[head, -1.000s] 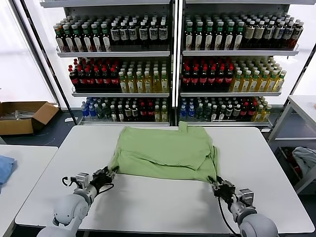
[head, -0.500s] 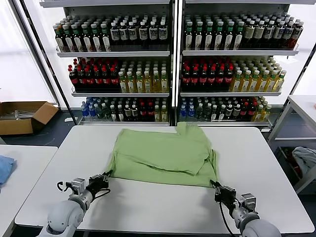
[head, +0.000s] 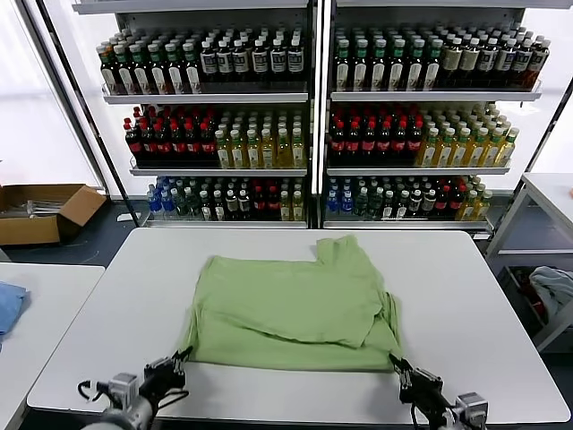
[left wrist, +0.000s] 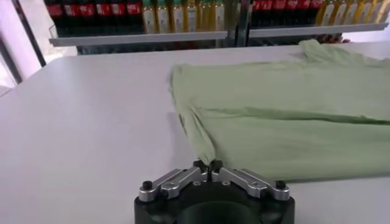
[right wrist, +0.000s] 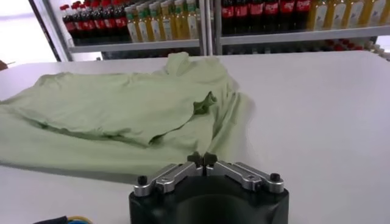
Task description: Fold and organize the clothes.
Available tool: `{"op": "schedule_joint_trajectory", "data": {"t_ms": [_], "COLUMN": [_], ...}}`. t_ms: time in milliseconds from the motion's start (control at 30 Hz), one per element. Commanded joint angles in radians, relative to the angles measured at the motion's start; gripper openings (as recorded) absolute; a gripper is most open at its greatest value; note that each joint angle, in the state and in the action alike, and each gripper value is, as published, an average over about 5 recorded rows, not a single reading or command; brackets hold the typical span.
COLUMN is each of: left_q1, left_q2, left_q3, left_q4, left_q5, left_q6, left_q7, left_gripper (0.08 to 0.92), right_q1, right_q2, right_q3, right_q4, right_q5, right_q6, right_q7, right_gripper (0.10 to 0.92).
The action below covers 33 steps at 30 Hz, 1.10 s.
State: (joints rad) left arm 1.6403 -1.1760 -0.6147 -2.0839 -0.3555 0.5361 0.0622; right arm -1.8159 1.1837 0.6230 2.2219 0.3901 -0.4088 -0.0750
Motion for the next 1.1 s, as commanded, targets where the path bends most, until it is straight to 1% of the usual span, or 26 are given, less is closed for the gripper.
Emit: {"op": "schedule_joint_trajectory", "data": {"t_ms": [33,100,167,267,367,500,600,667,767,867,967,1100], "left_q1": [0.274,0.268,0.255,0.232,0.213,0.193,0.126,0.048,-0.076,-0.212,-0.363,-0.528], "left_q2": [-0.097,-0.101,-0.1,-0.087,-0.062,0.006,0.086,0.147,0.225,0.269,0.301,0.323], "left_q3": [-0.099,-0.102,-0.113,-0.151,-0.209,-0.295,-0.315,-0.281,-0.171,-0.038,0.075,0.213], "left_q4": [-0.195,-0.196,-0.199,-0.205,-0.206,-0.199,-0.167,-0.119,-0.015,0.099,0.205,0.353], "left_q5": [0.075,0.074,0.07,0.047,0.007,-0.07,-0.122,-0.145,-0.203,-0.254,-0.281,-0.319], "left_q6": [0.023,0.024,0.03,0.039,0.041,0.04,0.039,0.037,0.039,0.04,0.04,0.04], "left_q7": [0.008,0.014,0.014,0.01,0.002,0.006,0.018,0.016,-0.001,-0.013,-0.016,-0.02], "left_gripper": [0.105,0.138,0.194,0.281,0.367,0.48,0.566,0.627,0.714,0.787,0.818,0.822], "right_q1": [-0.159,-0.155,-0.146,-0.127,-0.079,0.068,0.215,0.351,0.594,0.827,1.008,1.155], "right_q2": [0.018,0.02,0.019,0.008,-0.025,-0.123,-0.229,-0.285,-0.316,-0.291,-0.238,-0.154], "right_q3": [0.022,0.018,0.019,0.036,0.073,0.113,0.095,0.039,-0.112,-0.276,-0.385,-0.471], "right_q4": [0.084,0.095,0.107,0.124,0.134,0.12,0.055,-0.022,-0.175,-0.339,-0.488,-0.688], "right_q5": [-0.06,-0.062,-0.058,-0.031,0.046,0.194,0.274,0.303,0.312,0.303,0.293,0.249], "right_q6": [0.013,0.004,-0.001,0.001,0.009,-0.008,-0.022,-0.034,-0.062,-0.096,-0.122,-0.136], "right_q7": [0.005,0.013,0.015,0.013,0.016,0.05,0.052,0.045,0.021,-0.01,-0.029,-0.063], "right_gripper": [0.117,0.135,0.178,0.264,0.351,0.464,0.55,0.611,0.698,0.777,0.815,0.822]}}
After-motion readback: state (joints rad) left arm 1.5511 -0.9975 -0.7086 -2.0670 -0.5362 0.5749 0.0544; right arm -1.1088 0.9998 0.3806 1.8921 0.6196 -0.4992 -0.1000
